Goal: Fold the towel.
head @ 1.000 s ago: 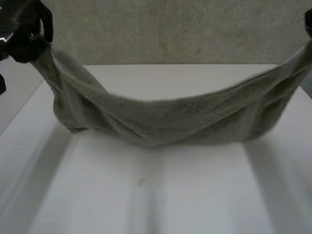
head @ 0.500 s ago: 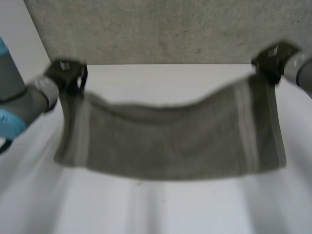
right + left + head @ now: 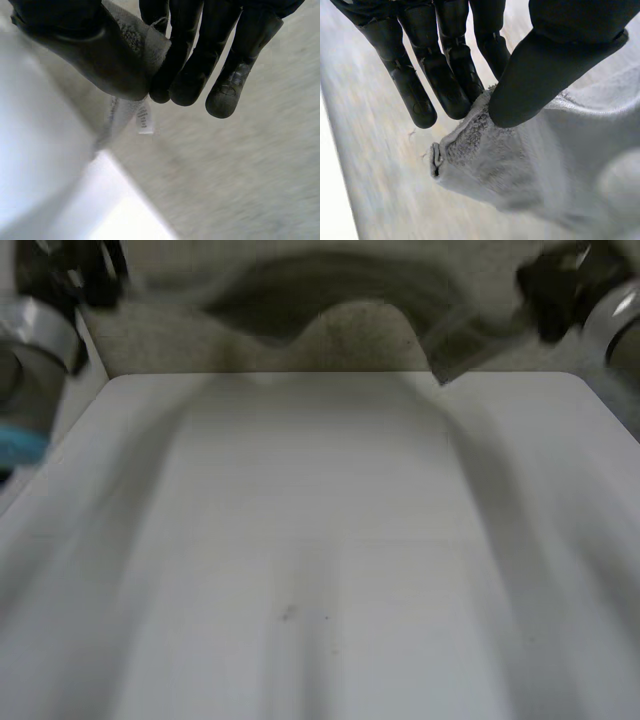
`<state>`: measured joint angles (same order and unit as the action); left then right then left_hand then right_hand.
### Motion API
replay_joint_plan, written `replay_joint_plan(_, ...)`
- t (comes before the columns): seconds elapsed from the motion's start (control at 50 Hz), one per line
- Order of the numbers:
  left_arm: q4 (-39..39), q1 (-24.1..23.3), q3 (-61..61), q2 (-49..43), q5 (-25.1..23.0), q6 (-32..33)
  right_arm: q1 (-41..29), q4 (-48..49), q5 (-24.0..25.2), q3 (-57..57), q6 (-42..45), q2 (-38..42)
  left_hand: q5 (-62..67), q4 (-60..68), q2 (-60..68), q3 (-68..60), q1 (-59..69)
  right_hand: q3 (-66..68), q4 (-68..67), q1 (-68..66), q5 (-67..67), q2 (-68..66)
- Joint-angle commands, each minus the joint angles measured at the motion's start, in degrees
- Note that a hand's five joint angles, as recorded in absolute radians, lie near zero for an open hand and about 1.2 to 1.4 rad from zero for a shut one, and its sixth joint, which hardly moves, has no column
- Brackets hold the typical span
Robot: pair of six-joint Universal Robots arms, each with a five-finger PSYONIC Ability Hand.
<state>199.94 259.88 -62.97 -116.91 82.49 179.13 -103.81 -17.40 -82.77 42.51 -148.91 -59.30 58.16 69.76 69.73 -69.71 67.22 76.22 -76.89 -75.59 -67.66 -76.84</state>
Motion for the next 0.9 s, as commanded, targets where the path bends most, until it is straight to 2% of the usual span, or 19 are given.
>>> replay_joint_plan(0.02,11.1,0.2,-19.1,-5.0,-6.4,3.8,-0.1,13.8,3.8,21.7,0.5,0.9,11.8,10.2,10.3,-10.3,12.8,3.8,-3.1,-4.4,-2.3,-3.2)
replay_joint_plan(0.14,13.9,0.3,-24.5,-9.0,-7.9,10.4,-0.2,18.1,3.1,29.0,4.9,5.4,11.8,10.2,10.3,-10.3,12.8,3.8,-3.1,-4.4,-2.3,-3.2)
replay_joint_plan(0.18,12.4,0.5,-26.9,-9.6,-7.9,14.6,-0.2,17.2,2.7,32.3,9.6,5.9,11.8,10.2,10.3,-10.3,12.8,3.8,-3.1,-4.4,-2.3,-3.2)
replay_joint_plan(0.24,10.9,1.2,-28.1,-9.4,-7.9,16.5,0.3,16.3,2.4,33.8,10.9,5.1,11.8,10.2,10.3,-10.3,12.8,3.8,-3.1,-4.4,-2.3,-3.2)
replay_joint_plan(0.3,6.8,3.9,-31.0,-5.6,-8.0,19.5,0.6,14.1,2.4,37.4,11.8,0.1,11.8,10.2,10.3,-10.3,12.8,3.8,-3.1,-4.4,-2.3,-3.2)
replay_joint_plan(0.34,1.4,6.4,-34.3,1.0,-8.0,21.6,1.0,11.8,2.8,40.9,12.1,-6.7,11.8,10.2,10.3,-10.3,12.8,3.8,-3.1,-4.4,-2.3,-3.2)
replay_joint_plan(0.46,-6.6,8.2,-39.7,10.7,-8.4,22.3,6.2,5.9,3.1,46.7,13.8,-16.5,11.8,10.2,10.3,-10.3,12.8,3.8,-3.1,-4.4,-2.3,-3.2)
replay_joint_plan(0.5,-11.2,9.4,-44.8,19.7,-9.4,22.5,9.2,-0.7,4.3,50.0,16.7,-24.9,11.8,10.2,10.3,-10.3,12.8,3.8,-3.1,-4.4,-2.3,-3.2)
replay_joint_plan(0.52,-11.2,9.4,-44.9,19.8,-9.5,22.5,9.2,-0.7,4.3,50.0,16.7,-24.9,11.8,10.2,10.3,-10.3,12.8,3.8,-3.1,-4.4,-2.3,-3.2)
replay_joint_plan(0.56,-14.1,11.5,-49.9,28.7,-12.8,22.5,11.3,-5.3,7.0,51.5,20.0,-31.6,11.8,10.2,10.3,-10.3,12.8,3.8,-3.1,-4.4,-2.3,-3.2)
replay_joint_plan(0.6,-14.2,12.7,-51.4,31.6,-15.3,22.5,12.0,-5.3,8.7,51.4,21.1,-32.9,11.8,10.2,10.3,-10.3,12.8,3.8,-3.1,-4.4,-2.3,-3.2)
replay_joint_plan(0.62,-14.0,13.7,-52.2,32.9,-17.9,22.4,12.4,-4.8,10.2,50.7,21.6,-32.7,11.8,10.2,10.3,-10.3,12.8,3.8,-3.1,-4.4,-2.3,-3.2)
replay_joint_plan(0.68,-12.8,14.1,-51.9,32.7,-20.0,22.1,12.8,-4.3,11.3,49.2,21.4,-31.1,11.8,10.2,10.3,-10.3,12.8,3.8,-3.1,-4.4,-2.3,-3.2)
replay_joint_plan(0.72,-9.0,13.6,-48.8,28.4,-21.1,21.9,12.6,-3.4,11.7,44.7,20.4,-22.1,11.8,10.2,10.3,-10.3,12.8,3.8,-3.1,-4.4,-2.3,-3.2)
replay_joint_plan(0.74,-9.0,13.6,-48.7,28.3,-21.1,21.9,12.6,-3.4,11.7,44.7,20.4,-22.0,11.8,10.2,10.3,-10.3,12.8,3.8,-3.1,-4.4,-2.3,-3.2)
replay_joint_plan(0.78,-6.6,9.8,-42.1,17.8,-19.7,22.0,11.2,-3.3,9.7,36.7,19.7,-13.3,11.8,10.2,10.3,-10.3,12.8,3.8,-3.1,-4.4,-2.3,-3.2)
replay_joint_plan(0.8,-6.6,9.8,-42.1,17.8,-19.6,22.0,11.2,-3.3,9.7,36.7,19.7,-13.3,11.8,10.2,10.3,-10.3,12.8,3.8,-3.1,-4.4,-2.3,-3.2)
replay_joint_plan(0.84,-6.7,4.5,-30.9,7.1,-14.9,22.0,7.6,-3.5,5.3,27.9,19.2,-5.2,11.8,10.2,10.3,-10.3,12.8,3.8,-3.1,-4.4,-2.3,-3.2)
replay_joint_plan(0.9,-7.0,3.2,-25.3,2.0,-12.2,22.2,6.2,-3.3,3.3,23.4,18.7,-0.7,11.8,10.2,10.3,-10.3,12.8,3.8,-3.1,-4.4,-2.3,-3.2)
